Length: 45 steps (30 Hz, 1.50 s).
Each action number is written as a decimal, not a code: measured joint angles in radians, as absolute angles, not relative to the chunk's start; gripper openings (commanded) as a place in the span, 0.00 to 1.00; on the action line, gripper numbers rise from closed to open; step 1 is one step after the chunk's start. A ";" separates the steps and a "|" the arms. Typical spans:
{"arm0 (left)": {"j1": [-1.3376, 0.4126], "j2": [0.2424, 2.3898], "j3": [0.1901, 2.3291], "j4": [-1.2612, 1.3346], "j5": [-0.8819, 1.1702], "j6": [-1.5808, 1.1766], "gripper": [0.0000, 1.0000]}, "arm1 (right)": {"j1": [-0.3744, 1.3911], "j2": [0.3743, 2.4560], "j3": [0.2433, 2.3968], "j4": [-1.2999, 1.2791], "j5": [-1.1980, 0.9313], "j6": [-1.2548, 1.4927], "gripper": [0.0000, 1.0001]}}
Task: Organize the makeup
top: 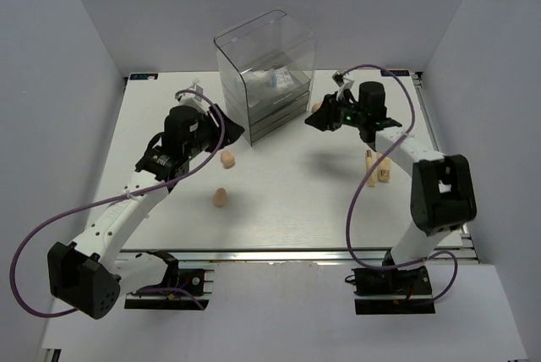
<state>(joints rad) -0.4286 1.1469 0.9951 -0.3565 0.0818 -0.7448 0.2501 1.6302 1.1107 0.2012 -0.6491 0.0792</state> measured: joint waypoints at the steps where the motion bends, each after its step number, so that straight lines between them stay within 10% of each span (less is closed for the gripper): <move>1: -0.429 1.147 0.996 -0.313 0.065 -0.725 0.71 | 0.253 1.667 1.119 0.215 -0.652 0.166 0.41; 5: -0.429 1.144 0.995 -0.149 0.005 -0.662 0.98 | 0.278 1.810 1.150 0.270 -0.646 0.550 0.56; 31: -0.429 1.100 0.962 -0.117 -0.120 -0.678 0.98 | 0.362 2.180 1.483 0.401 -0.518 1.126 0.46; 38: -0.429 1.100 0.954 -0.121 -0.120 -0.690 0.88 | 0.362 2.243 1.512 0.433 -0.525 1.137 0.34; 45: -0.429 1.100 0.928 -0.120 -0.119 -0.722 0.56 | 0.362 2.251 1.516 0.493 -0.526 1.140 0.11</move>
